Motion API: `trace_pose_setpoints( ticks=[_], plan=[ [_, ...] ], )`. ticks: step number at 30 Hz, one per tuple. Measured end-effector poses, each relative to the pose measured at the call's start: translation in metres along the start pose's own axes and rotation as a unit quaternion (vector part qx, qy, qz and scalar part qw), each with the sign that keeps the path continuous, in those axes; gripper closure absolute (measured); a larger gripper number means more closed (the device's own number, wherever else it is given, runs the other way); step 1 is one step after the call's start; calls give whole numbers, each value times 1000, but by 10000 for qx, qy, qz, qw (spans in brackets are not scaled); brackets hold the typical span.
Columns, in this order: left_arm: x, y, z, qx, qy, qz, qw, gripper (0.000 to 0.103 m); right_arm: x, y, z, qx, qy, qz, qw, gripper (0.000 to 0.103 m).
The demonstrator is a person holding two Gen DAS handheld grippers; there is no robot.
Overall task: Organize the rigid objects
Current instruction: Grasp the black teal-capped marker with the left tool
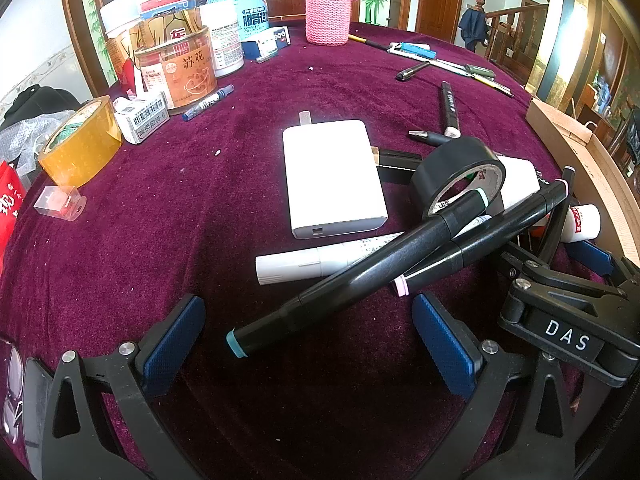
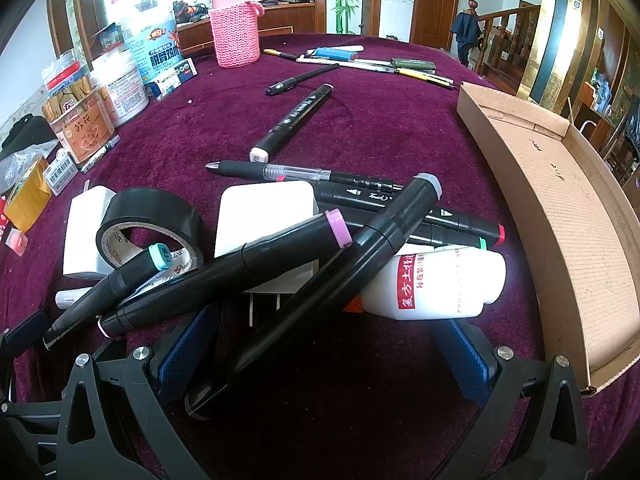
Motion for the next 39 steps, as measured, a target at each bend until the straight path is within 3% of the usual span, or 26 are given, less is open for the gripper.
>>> trace_pose_setpoints(
  ticks=[8, 10, 13, 16, 21, 24, 26, 27, 28, 31, 35, 39],
  plan=[
    [0, 0, 0, 0, -3, 10, 10000, 0, 4, 3, 2, -121, -159, -33, 9998, 2],
    [0, -1, 0, 2, -5, 11, 10000, 0, 1, 6, -4, -662, -540, -427, 9954, 2],
    [0, -1, 1, 24, -18, 40, 10000, 0, -6, 15, 1, -1034, -366, -1107, 9878, 2],
    [-2, -3, 4, -3, -34, 155, 9999, 0, -17, 20, 16, -1510, -446, -1361, 9781, 3],
    [-25, -10, 15, -297, 180, 709, 9969, 1, -52, 30, 28, -2019, 309, -1764, 9629, 3],
    [-43, -10, 16, -124, 363, 557, 9977, 9, -63, 31, 23, -2081, 667, -2089, 9532, 6],
    [-51, -10, 12, 66, 447, 285, 9986, 25, -69, 31, 21, -2088, 895, -2130, 9503, 6],
    [-51, -11, 9, 169, 409, 210, 9988, 29, -71, 31, 19, -2077, 959, -2170, 9490, 6],
    [-51, -12, 5, 254, 375, 193, 9988, 34, -75, 35, 19, -2027, 996, -2291, 9468, 6],
    [-43, -12, -4, 535, 151, 430, 9975, 34, -80, 38, 20, -1965, 963, -2590, 9408, 6],
    [-29, -9, -8, 756, -64, 506, 9958, 34, -81, 41, 18, -1871, 983, -2688, 9397, 6],
    [-16, -2, 2, 748, -401, 990, 9915, 35, -82, 43, 17, -1796, 941, -2819, 9378, 6]
  ],
)
Point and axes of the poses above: each gripper's, at about its wrist camera, not at the fingertips, and x roughly the way its jaws point, y to its right, z to its underside, the point moved 6 cm from there along x, roughly the way its jaws point, and after that the axes turned 13 degrees about -y, right-handed, at the moved point
